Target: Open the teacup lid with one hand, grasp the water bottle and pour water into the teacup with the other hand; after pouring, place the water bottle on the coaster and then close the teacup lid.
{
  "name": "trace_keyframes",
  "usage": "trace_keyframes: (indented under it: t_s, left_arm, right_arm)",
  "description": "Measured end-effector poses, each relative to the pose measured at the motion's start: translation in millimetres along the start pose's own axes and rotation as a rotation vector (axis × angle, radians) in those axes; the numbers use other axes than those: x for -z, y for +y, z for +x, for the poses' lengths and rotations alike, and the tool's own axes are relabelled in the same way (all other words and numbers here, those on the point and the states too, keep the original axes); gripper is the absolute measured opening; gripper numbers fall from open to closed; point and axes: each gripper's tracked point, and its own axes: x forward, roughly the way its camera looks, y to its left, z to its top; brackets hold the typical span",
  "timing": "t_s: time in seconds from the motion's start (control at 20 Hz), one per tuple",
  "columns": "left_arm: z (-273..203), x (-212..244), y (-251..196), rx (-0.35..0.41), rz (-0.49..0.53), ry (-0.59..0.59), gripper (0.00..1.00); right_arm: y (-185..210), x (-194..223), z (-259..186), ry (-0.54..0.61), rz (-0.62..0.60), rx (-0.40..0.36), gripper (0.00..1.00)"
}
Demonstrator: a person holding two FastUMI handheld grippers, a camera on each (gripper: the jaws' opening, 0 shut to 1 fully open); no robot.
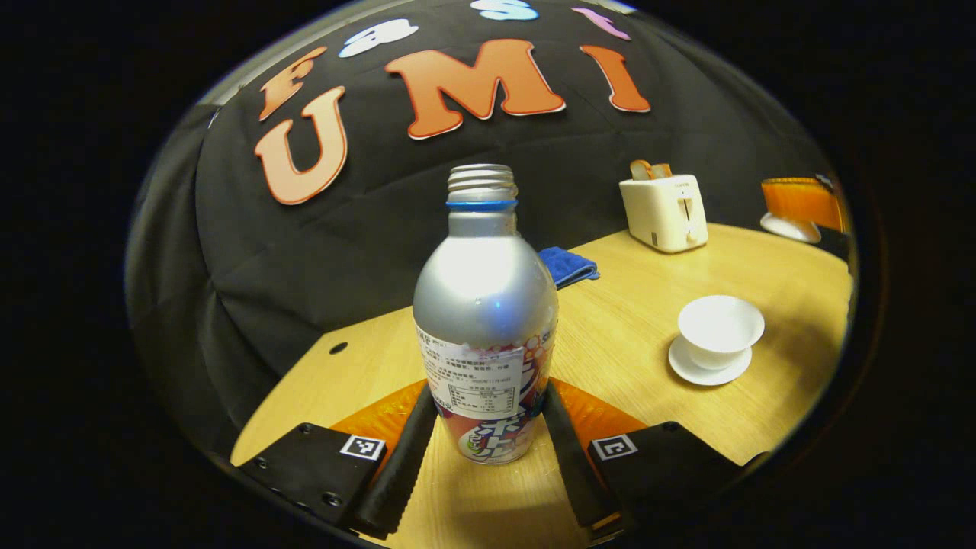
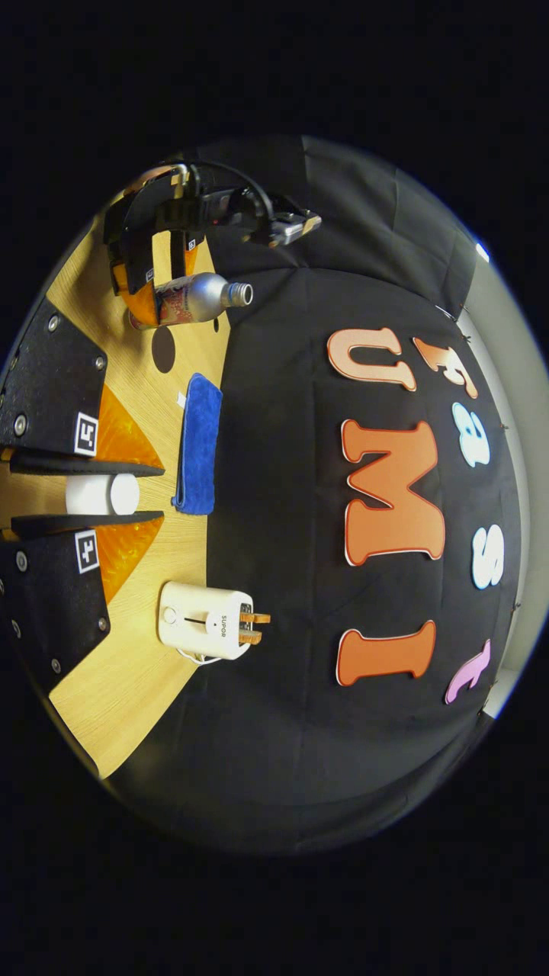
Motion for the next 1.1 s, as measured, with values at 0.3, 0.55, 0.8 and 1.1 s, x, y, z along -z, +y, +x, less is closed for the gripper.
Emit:
trace_keyframes:
  t_s: [0.3, 0.55, 0.8, 1.1]
  left_arm:
    - [0, -5, -5, -0.003, 0.227, 0.004, 0.83]
    - [1, -11, -12, -0.003, 0.392, 0.000, 0.82]
    - [2, -19, -21, -0.022, 0.588, -0.033, 0.82]
    - [6, -23, -26, -0.020, 0.766, -0.035, 0.82]
  right_arm:
    - [-22, -6, -12, -0.011, 0.008, 0.018, 0.21]
    - [-41, -8, -19, -0.027, 0.021, 0.040, 0.21]
    - [-55, -6, -27, -0.036, 0.030, 0.047, 0.21]
    - [-62, 0, -36, -0.035, 0.013, 0.037, 0.21]
